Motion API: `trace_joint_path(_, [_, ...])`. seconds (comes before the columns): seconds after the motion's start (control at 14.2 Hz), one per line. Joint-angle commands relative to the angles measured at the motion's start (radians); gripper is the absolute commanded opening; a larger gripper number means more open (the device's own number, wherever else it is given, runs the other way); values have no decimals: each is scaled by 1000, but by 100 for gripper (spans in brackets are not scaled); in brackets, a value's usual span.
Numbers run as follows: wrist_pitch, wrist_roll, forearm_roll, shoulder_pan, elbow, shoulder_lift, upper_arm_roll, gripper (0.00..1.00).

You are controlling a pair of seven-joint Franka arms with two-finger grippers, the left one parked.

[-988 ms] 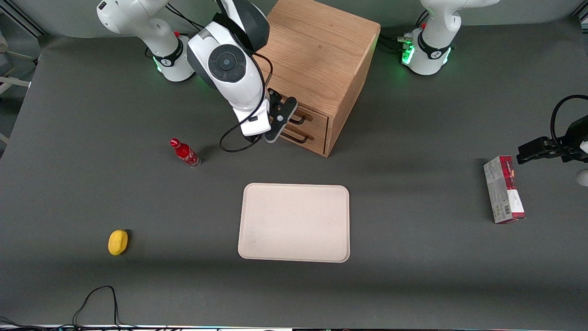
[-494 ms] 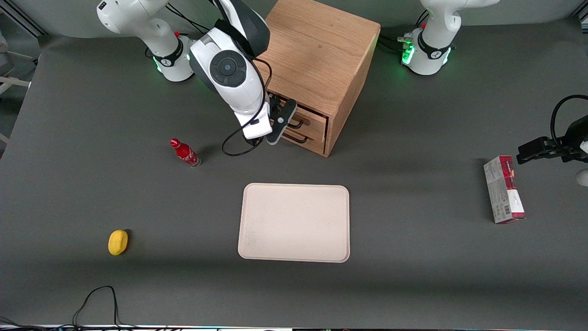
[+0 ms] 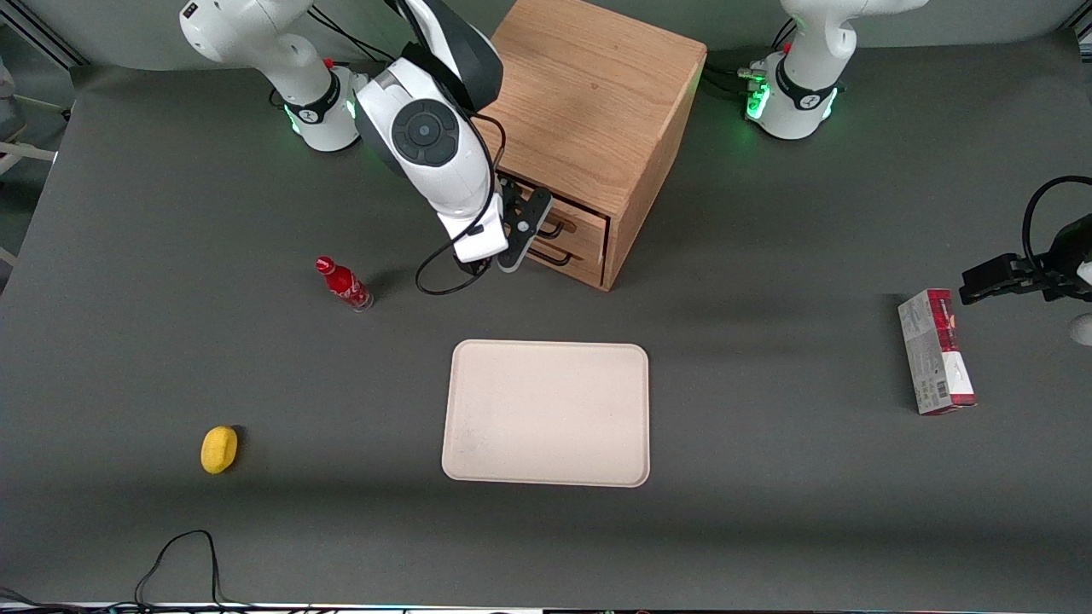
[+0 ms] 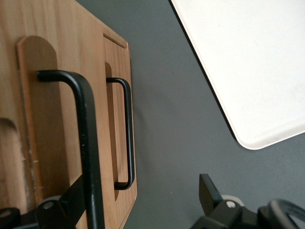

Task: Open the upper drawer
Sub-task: 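Pull the upper drawer handle outward from the cabinet with the right gripper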

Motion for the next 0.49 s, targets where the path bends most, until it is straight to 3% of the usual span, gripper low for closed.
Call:
trace_joint_path(0.0, [7,-27,4,-6,35,32,-9,100])
trace_joint_path(0.42, [-13,-32,5,-64,135,89,-13,100])
